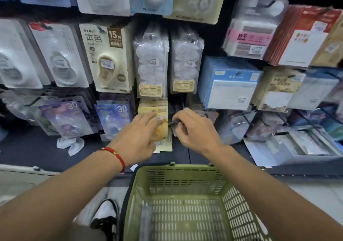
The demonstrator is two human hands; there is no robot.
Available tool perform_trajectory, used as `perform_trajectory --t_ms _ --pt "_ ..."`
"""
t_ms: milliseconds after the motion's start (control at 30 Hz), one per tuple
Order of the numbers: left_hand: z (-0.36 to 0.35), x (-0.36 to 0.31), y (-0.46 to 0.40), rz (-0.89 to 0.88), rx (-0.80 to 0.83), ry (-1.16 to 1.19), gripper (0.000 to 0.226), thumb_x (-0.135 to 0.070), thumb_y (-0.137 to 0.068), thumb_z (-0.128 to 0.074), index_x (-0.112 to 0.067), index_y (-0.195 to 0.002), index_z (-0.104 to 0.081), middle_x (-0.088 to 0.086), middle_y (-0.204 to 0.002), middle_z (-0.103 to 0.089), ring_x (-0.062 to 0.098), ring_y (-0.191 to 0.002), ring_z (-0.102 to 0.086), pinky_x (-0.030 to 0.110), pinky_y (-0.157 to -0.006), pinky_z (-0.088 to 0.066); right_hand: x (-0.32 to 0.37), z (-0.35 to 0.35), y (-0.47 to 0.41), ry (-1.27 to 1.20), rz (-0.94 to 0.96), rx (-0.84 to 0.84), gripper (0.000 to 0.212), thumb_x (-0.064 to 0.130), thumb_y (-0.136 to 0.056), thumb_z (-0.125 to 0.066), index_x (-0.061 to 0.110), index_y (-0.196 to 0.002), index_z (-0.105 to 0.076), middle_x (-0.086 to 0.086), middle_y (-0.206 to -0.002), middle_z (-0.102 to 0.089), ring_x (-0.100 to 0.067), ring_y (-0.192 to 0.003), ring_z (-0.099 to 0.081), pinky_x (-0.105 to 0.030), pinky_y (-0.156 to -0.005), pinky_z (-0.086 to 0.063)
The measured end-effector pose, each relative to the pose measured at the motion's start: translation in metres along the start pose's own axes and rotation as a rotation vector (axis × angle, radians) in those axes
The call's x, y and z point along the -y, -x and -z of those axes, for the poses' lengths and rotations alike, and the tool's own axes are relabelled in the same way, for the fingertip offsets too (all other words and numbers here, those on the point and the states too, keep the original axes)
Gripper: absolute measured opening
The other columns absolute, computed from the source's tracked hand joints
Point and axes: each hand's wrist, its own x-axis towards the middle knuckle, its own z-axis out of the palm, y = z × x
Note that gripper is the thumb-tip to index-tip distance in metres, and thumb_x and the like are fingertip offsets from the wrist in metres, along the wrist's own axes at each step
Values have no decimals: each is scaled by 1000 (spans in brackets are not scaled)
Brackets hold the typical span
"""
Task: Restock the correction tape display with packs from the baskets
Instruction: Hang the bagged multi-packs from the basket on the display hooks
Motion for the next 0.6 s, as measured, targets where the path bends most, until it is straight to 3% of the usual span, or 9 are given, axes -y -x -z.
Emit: perform_trajectory --t_ms 100,200,300,367,433,500,567,600 --pt "-31 8 39 -28 261 -128 64 -23 -95 -59 -23 -156 -41 5 -170 -24 28 -153 -28 47 -115 -40 -7 -29 33 -145 -176 411 16 24 -96 -57 21 -104 -70 3 -98 -74 -25 -89 -68 -44 -76 -57" --pt "-74 8 85 26 445 -171 74 -19 -93 -54 -24 -163 -29 5 -173 -12 30 -152 -29 47 -110 -46 -8 -74 80 -296 -362 768 15 25 -99 -63 20 -108 -74 -1 -98 -77 -22 -92 -70 -37 -87 -56" --pt "-124 -1 131 189 396 -85 88 -12 -88 -59 -18 -167 -19 12 -175 16 35 -150 -35 43 -97 -52 6 -126 138 -449 -539 996 20 20 -101 -67 9 -115 -76 -15 -112 -78 -30 -100 -73 -31 -83 -53" --pt "-152 -9 152 289 293 19 91 -10 -90 -63 -15 -168 -15 13 -173 21 37 -147 -41 37 -92 -49 20 -156 172 -552 -623 1121 26 22 -102 -67 7 -122 -73 -17 -124 -74 -29 -100 -69 -33 -84 -51" --pt "-169 -16 164 360 198 170 91 -8 -93 -63 -14 -168 -12 5 -175 19 33 -136 -51 33 -87 -52 37 -178 194 -655 -713 1168 37 32 -101 -69 13 -133 -66 -10 -133 -69 -23 -103 -64 -32 -87 -49" --pt "-177 -22 169 417 102 283 88 -7 -95 -64 -16 -168 -15 -4 -176 15 22 -117 -58 34 -82 -56 63 -199 205 -874 -901 1178 46 38 -100 -69 16 -139 -60 -11 -139 -63 -24 -115 -62 -40 -95 -53" --pt "-182 -26 170 426 47 314 85 -6 -96 -63 -18 -167 -18 -9 -176 12 11 -121 -49 29 -89 -53 89 -215 199 -1223 -1334 1079 56 51 -100 -64 3 -129 -60 -25 -138 -58 -40 -126 -59 -51 -98 -54" --pt "-183 -27 170 422 31 311 83 -7 -96 -62 -18 -167 -20 -9 -176 10 8 -128 -43 26 -95 -49 97 -220 198 -1361 -1533 998 63 59 -99 -60 -2 -116 -62 -29 -131 -60 -45 -123 -60 -53 -99 -52"
